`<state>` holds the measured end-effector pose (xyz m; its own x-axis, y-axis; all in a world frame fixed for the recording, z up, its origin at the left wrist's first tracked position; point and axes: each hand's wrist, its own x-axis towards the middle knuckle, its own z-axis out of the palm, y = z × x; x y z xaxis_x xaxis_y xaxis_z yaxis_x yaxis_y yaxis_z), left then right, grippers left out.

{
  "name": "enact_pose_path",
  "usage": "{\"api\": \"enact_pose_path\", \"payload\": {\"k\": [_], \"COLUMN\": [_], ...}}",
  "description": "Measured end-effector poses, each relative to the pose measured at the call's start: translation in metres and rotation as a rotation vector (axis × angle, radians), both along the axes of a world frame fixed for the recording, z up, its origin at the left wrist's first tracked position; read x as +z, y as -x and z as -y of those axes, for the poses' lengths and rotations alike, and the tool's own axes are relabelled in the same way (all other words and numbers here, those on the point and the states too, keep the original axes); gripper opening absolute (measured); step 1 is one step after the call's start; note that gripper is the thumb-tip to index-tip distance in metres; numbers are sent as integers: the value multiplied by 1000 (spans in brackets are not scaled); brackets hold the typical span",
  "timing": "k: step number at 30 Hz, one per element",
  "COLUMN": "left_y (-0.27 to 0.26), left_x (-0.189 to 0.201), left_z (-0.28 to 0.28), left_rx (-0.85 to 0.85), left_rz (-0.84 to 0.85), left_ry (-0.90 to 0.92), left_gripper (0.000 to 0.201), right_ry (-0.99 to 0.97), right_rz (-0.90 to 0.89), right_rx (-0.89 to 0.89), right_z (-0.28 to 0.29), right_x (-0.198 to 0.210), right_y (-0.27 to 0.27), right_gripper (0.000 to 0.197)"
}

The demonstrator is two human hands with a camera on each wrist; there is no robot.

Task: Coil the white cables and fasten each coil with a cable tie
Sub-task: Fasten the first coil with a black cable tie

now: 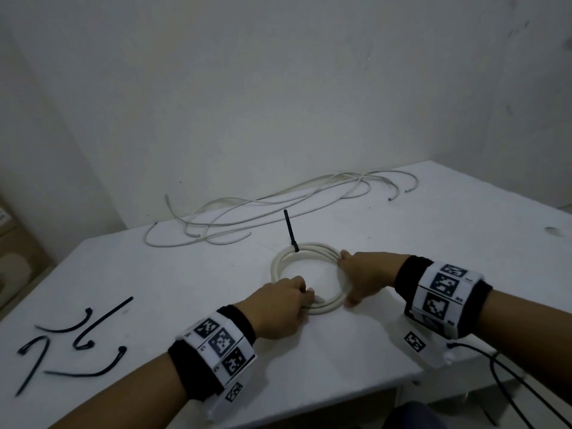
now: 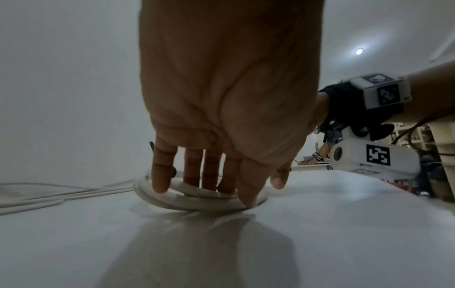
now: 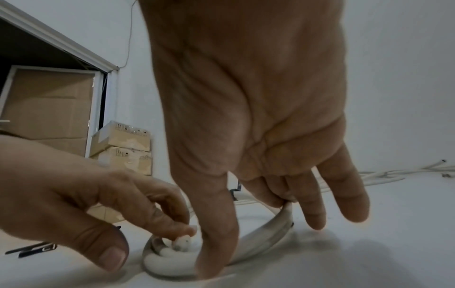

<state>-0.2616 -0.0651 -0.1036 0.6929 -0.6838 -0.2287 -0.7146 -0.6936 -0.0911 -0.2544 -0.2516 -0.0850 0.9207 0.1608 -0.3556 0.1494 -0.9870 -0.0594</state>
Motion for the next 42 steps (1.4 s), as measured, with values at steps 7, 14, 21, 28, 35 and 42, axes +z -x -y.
{"api": "enact_pose_path", "payload": {"k": [7, 14, 21, 28, 35, 42], "left_y": [-5, -13, -18, -15, -16, -22], "left_x": [7, 20, 10, 10, -4, -1], "left_z": [9, 4, -6, -9, -8, -5], "left_rx": [13, 39, 106, 142, 207, 259], "left_rz": [51, 120, -101, -84, -163, -246], "left_ry": [-61, 31, 90, 73, -16, 15], "left_gripper": [34, 48, 35, 59, 63, 64], "right_ry": [-24, -82, -76, -67, -31, 88], "right_rz": [43, 55, 31, 26, 3, -12], "right_rx": [-3, 36, 28, 66, 73, 35], "right_z": [0, 4, -1, -2, -6, -10], "right_x": [1, -10, -8, -10, -23, -22], "right_y": [2, 4, 2, 7, 4, -2], "right_gripper": [79, 81, 64, 68, 56, 65]}}
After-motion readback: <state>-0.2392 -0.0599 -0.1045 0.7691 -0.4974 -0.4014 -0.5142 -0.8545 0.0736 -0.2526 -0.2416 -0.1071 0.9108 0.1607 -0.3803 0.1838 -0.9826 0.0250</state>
